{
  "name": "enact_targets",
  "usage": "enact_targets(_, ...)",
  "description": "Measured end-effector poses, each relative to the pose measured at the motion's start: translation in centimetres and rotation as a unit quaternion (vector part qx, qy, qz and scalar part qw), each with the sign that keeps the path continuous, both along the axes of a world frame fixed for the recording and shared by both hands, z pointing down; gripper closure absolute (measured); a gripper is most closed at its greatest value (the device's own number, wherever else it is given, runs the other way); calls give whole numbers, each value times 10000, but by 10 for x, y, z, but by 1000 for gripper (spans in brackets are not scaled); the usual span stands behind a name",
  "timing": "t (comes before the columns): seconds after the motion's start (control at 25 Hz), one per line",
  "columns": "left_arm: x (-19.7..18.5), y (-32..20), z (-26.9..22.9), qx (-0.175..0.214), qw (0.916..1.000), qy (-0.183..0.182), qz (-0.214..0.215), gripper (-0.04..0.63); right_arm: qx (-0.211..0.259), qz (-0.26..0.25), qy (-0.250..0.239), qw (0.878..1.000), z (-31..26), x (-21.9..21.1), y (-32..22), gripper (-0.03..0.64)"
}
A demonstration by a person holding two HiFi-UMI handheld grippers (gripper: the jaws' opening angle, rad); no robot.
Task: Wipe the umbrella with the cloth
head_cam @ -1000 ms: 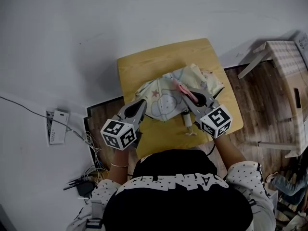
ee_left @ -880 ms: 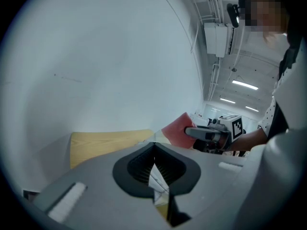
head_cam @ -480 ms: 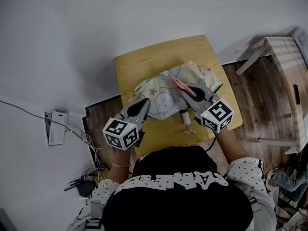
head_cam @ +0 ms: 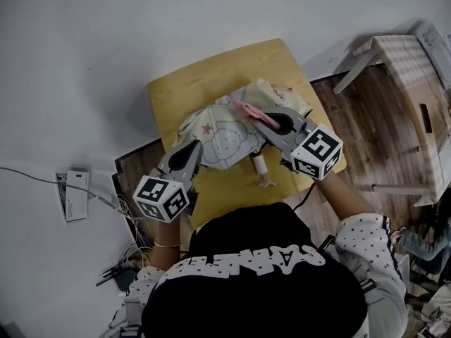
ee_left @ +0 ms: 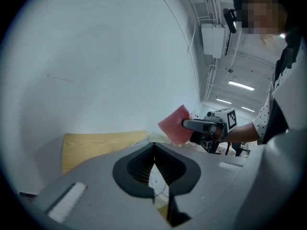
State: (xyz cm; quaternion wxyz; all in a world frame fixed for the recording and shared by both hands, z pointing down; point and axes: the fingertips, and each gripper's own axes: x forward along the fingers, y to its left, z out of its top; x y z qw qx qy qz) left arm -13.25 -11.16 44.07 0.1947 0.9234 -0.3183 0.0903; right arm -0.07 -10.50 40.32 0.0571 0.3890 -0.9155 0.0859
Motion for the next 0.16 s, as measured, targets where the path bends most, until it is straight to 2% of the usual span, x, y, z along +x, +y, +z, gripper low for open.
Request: enact_targets(0.16, 2, -2, -7, 73, 10000, 30, -16, 594, 97, -118, 137, 9998, -10, 0, 0, 588)
